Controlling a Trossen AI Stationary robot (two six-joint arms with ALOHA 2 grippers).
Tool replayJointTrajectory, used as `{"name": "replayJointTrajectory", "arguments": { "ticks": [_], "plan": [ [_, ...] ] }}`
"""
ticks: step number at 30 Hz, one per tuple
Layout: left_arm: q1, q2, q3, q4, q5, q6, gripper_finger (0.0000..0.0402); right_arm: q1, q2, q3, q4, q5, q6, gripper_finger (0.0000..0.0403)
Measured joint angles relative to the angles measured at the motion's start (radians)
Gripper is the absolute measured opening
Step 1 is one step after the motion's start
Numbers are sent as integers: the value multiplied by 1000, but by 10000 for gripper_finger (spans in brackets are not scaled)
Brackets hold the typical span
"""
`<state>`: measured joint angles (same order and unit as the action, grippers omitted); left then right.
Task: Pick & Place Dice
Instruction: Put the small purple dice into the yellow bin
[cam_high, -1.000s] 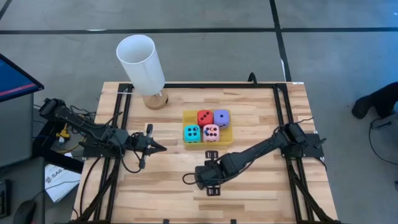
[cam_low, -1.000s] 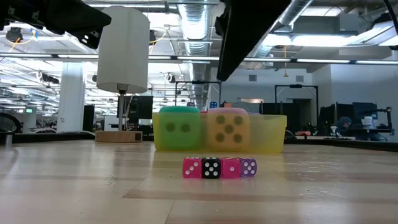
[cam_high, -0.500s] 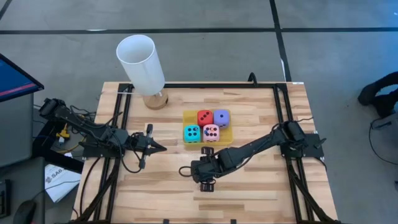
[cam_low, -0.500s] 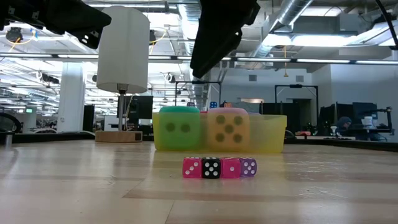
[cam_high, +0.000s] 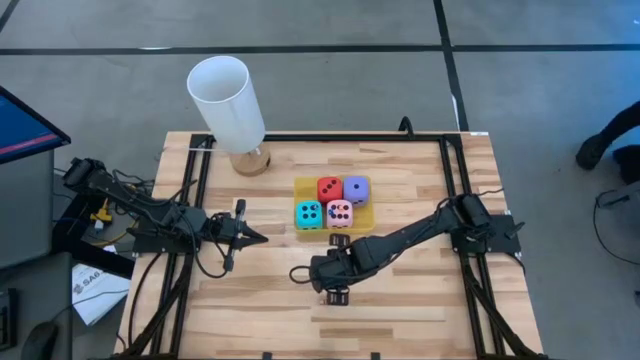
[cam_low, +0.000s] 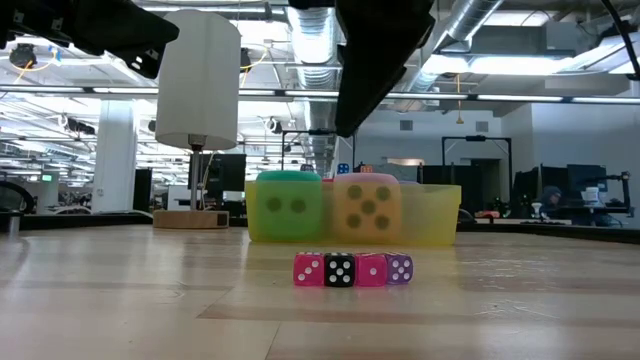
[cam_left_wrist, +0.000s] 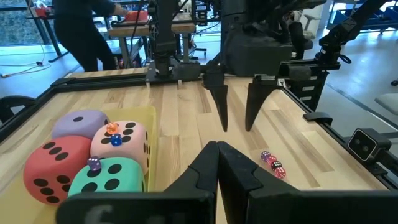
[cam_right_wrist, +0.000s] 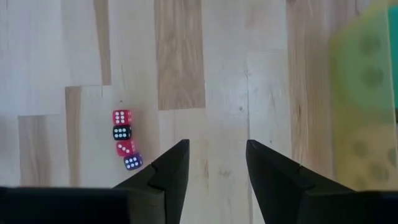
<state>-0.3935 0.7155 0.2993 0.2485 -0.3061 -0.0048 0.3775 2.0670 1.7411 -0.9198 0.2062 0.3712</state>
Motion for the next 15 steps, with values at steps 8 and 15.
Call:
{"name": "replayJointTrajectory", "arguments": {
  "ticks": [8,15],
  "plan": [
    [0,0,0,0,0,0,0,-14,0,0,16,0,17,153],
    [0,0,0,0,0,0,0,3,-1,0,-17,4,78,155]
  ]
}}
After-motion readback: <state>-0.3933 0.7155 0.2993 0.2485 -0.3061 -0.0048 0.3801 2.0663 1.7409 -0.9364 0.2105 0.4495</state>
